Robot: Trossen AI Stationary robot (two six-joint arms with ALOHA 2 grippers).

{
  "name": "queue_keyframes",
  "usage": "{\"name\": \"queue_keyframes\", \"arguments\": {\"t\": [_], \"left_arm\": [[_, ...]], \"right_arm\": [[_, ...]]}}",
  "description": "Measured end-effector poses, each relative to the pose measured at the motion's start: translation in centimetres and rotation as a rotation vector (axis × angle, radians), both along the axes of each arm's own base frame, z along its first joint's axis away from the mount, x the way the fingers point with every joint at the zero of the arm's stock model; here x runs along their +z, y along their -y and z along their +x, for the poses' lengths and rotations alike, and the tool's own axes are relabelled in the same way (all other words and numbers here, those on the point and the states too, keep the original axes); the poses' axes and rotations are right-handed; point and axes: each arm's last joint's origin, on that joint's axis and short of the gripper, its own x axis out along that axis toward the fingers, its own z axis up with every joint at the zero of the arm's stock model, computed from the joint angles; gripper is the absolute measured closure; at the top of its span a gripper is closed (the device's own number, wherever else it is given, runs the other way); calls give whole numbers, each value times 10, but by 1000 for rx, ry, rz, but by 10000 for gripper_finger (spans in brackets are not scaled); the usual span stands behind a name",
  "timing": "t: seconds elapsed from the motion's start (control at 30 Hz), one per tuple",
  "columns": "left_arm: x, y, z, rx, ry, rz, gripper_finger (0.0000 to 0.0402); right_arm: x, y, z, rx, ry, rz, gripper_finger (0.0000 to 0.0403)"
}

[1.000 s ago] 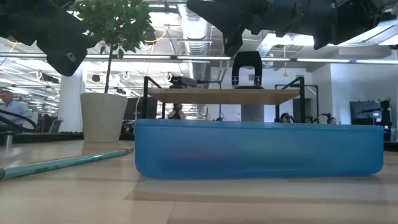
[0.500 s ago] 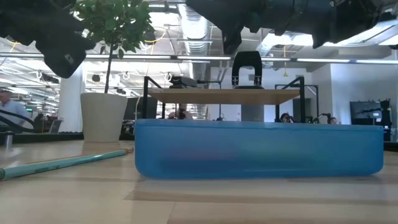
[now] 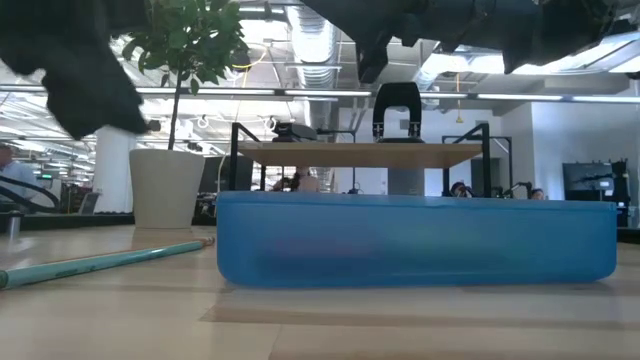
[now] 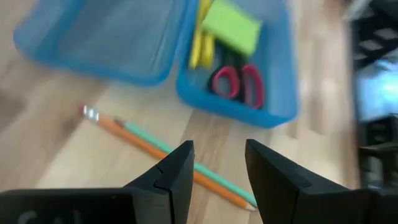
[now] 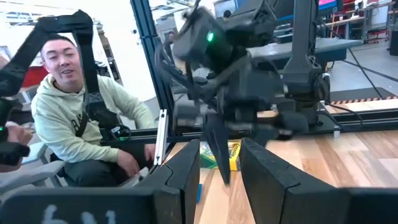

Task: Pack school essentials
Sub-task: Put the yellow pencil into the blue supply box

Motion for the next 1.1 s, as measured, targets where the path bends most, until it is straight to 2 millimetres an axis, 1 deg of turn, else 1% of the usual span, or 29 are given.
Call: {"name": "queue_keyframes", "arguments": {"t": [0.1, 0.23, 0.4, 0.5, 0.67, 1.1], "left_arm": [[-12, 9, 13, 69, -120, -2, 270], [-22, 20, 30, 120, -269, 6, 270], [-25, 30, 52, 129, -337, 31, 270], [-29, 30, 59, 133, -376, 55, 270], [-31, 26, 60, 184, -420, 61, 270], [-32, 21, 62, 236, -421, 44, 271]], "right_arm": [[0, -2, -1, 6, 1, 0, 266], [0, -4, -1, 11, 1, 0, 267], [0, -3, -1, 10, 1, 0, 266], [0, -3, -1, 10, 1, 0, 267], [0, -3, -1, 10, 0, 0, 266], [0, -3, -1, 10, 0, 0, 269]]}}
